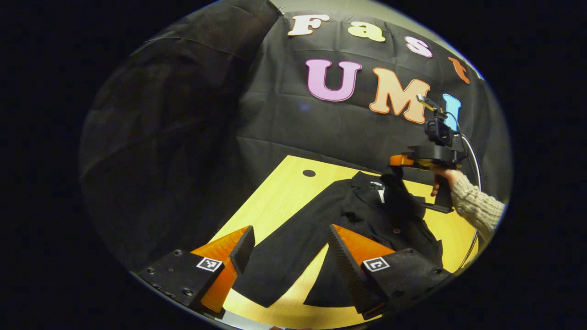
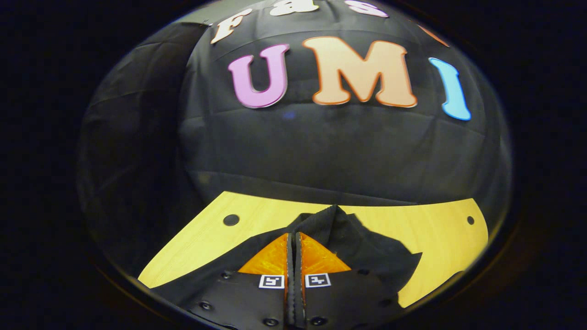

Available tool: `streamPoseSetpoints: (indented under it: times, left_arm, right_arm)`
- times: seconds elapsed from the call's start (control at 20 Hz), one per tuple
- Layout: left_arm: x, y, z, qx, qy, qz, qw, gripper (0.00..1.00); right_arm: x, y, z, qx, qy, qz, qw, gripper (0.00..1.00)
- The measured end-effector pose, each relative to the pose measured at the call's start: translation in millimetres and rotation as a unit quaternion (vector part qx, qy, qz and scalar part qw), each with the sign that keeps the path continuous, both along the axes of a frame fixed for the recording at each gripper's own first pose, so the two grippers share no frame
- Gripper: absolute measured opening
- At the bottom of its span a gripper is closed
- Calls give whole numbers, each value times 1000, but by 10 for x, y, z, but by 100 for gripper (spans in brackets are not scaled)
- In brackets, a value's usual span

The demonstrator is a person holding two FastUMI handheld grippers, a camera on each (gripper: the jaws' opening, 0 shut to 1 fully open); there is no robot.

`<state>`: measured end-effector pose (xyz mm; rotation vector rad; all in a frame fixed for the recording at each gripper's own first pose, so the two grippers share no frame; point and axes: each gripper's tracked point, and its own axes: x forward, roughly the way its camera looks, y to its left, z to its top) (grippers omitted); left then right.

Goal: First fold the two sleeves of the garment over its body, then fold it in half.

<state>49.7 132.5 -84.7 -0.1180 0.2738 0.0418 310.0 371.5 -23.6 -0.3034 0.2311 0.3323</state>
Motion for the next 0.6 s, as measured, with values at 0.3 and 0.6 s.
streamPoseSetpoints:
  times: [0.3,0.6]
  left_arm:
    - [-110,64,-166,-15,16,14,1000,95]
    - [-132,109,-342,-19,44,21,999,96]
  right_arm:
    - [27,488,-651,-19,57,36,998,2]
    - [35,604,-863,-12,74,61,995,4]
